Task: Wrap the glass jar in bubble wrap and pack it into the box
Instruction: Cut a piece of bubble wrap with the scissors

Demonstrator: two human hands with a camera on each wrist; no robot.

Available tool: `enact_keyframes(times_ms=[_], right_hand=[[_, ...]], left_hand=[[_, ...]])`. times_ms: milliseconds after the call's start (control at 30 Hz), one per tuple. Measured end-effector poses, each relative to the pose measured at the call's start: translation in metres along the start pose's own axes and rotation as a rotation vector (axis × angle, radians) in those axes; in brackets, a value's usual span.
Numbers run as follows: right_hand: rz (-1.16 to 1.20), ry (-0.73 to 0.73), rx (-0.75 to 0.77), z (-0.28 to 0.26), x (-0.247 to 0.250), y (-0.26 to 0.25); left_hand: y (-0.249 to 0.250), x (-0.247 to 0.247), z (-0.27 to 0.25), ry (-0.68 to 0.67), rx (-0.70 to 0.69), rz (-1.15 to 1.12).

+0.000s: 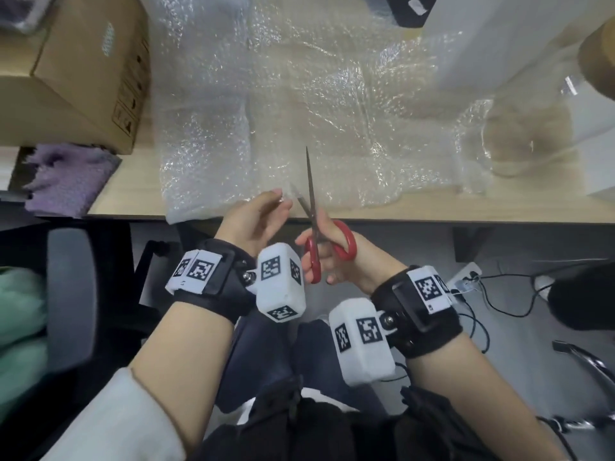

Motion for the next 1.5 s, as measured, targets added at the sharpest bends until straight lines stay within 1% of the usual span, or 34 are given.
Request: enact_keyframes(times_ms=[67,200,367,567,667,767,867,933,1033,1100,1200,1300,1500], right_hand=[[-0.013,0.042,-0.007,0.007,0.001,-0.01],[-0.089,0.079,-0.017,0.016,-0.001,-0.019],[-0.111,0.086,-0.014,0.017,-0.003,-0.017],[-0.076,0.103,0.001,0.019,-0.006,-0.015],[-0.084,0.121,0.012,0.023,-0.004,-0.015],[-0.032,0.177,0.013,0.025,0.002,-0.016],[0.004,0.22,0.027,0.028,0.006,-0.018],[0.012,0.222,0.038,0.029,0.005,-0.019],[0.006,0.21,0.051,0.034,0.003,-0.026],[0.0,0.206,0.052,0.038,0.004,-0.031],[0.042,0.227,0.025,0.044,0.01,-0.034],[0.029,0.218,0.033,0.049,0.008,-0.039],[0.016,0.214,0.021,0.065,0.003,-0.051]], left_hand=[[0.001,0.001,0.005,0.014,-0.047,0.069],[0.004,-0.002,0.014,-0.022,-0.076,0.083],[-0.002,-0.011,0.019,-0.086,-0.014,0.155],[-0.01,-0.011,0.026,-0.094,0.04,0.201],[-0.01,-0.009,0.026,-0.091,0.036,0.221],[-0.008,-0.009,0.026,-0.109,0.032,0.214],[-0.006,-0.004,0.029,-0.088,0.029,0.206],[-0.006,-0.004,0.029,-0.106,0.042,0.209],[-0.007,-0.01,0.022,-0.192,0.081,0.234],[-0.005,-0.014,0.019,-0.232,0.082,0.244],[-0.002,-0.011,0.021,-0.216,0.07,0.267],[0.001,-0.004,0.025,-0.191,0.077,0.26],[0.004,0.0,0.027,-0.234,0.138,0.303]])
Point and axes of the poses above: each hand's wrist, its own z-axis towards the middle knuckle, its own x-axis out of the back of the hand, y = z × x, the point moved 8 cm from there along z, towards the middle knuckle, and after that the axes turned 11 degrees about y, right-handed, at the moved point
